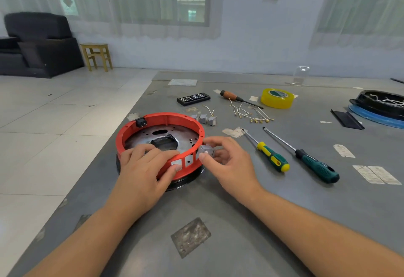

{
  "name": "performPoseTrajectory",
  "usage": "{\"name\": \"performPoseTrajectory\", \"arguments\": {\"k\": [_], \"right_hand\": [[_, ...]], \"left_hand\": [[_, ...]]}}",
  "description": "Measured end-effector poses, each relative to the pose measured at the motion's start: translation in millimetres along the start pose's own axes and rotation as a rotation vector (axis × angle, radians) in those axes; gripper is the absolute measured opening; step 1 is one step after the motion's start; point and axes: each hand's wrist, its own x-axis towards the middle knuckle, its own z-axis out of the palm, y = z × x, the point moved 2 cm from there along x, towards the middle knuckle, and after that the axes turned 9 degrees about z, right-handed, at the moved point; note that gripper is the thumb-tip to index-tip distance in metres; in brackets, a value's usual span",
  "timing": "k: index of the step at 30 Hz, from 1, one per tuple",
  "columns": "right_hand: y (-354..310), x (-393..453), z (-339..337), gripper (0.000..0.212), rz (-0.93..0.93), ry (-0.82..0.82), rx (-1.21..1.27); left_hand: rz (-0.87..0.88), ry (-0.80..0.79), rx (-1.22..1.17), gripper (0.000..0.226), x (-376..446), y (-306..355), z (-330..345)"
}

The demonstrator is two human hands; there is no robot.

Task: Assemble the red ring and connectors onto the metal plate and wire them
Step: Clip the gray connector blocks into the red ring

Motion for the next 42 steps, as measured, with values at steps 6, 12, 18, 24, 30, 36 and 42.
{"name": "performPoseTrajectory", "arguments": {"k": [6, 12, 18, 24, 30, 36, 42], "right_hand": [[-14, -9, 9, 0.023, -0.089, -0.046, -0.017], [-21, -15, 15, 0.033, -0.081, -0.092, 0.052], [-17, -17, 20, 0.039, 0.003, -0.152, 0.125], [-21, -20, 20, 0.023, 0.010, -0.236, 0.277], [-22, -21, 21, 0.019, 0.064, -0.244, 0.416], [-18, -15, 18, 0.021, -0.024, -0.209, 0.305], [-13, -16, 17, 0.022, -0.053, -0.248, 0.209]], "left_hand": [[0.015, -0.055, 0.005, 0.047, 0, 1, -4], [0.056, -0.053, -0.105, 0.050, 5, 14, -9], [0.078, 0.004, -0.142, 0.042, 5, 14, -11], [0.108, 0.139, -0.124, 0.040, 6, 18, -11], [0.044, 0.070, -0.151, 0.044, 8, 24, -10], [-0.017, -0.035, -0.219, 0.063, 8, 9, -17], [-0.064, -0.143, -0.183, 0.064, 7, -8, -20]]}}
